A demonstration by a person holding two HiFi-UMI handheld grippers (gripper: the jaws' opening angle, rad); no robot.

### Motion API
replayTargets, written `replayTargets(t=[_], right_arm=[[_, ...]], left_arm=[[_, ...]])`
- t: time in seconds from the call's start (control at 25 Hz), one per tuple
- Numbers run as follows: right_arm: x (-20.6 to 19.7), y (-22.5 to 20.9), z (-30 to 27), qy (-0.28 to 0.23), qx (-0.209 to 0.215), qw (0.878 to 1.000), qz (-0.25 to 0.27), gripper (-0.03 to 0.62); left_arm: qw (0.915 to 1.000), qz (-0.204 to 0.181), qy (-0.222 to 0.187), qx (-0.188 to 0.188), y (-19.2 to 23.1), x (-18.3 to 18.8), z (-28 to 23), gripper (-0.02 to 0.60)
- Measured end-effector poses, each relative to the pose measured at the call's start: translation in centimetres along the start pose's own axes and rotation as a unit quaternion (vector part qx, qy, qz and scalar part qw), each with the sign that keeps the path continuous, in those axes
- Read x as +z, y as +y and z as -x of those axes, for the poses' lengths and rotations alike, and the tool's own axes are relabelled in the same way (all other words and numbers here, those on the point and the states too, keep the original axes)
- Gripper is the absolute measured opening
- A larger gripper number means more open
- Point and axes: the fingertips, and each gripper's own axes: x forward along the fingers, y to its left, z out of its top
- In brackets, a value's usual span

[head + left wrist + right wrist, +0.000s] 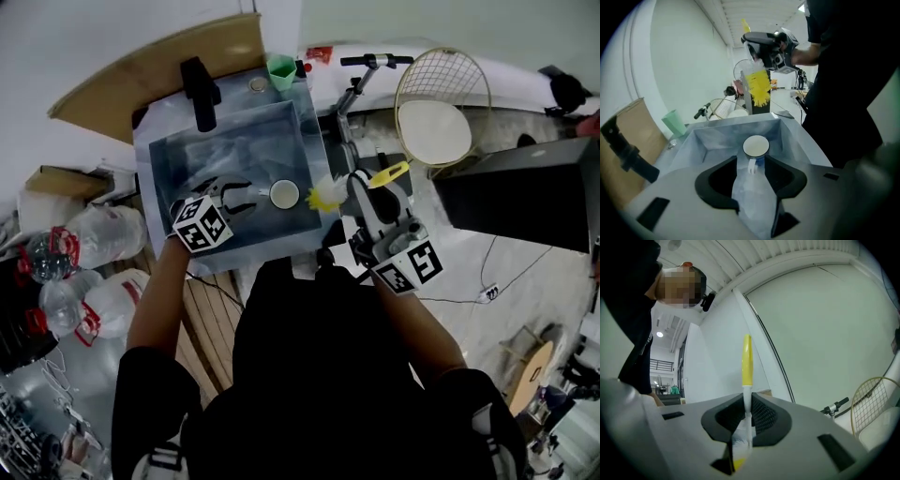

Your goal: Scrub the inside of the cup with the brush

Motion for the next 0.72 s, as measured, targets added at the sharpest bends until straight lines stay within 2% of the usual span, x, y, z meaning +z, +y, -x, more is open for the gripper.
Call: replayTargets(t=[0.32,0.56,0.72], right_arm=[[-4.0,1.1,-3.2,0.012,-0.033,0.999,-0.002,0.049],[-5.4,1.4,-4.4,0.011,-0.055,0.998,-0.004,0.049],[-6.5,1.2,-4.9,0.017,-0.067,0.998,-0.001,0.049]], left_arm=[[0.9966,-0.012,-0.013,-0.081,0.9,-4.0,-5.8,0.199],[0.993,-0.02,-0.022,-0.114,0.0,-5.4,-8.3,0.193],[0.9914,-0.024,-0.027,-0.125,-0.4,-5.9,-8.9,0.146]])
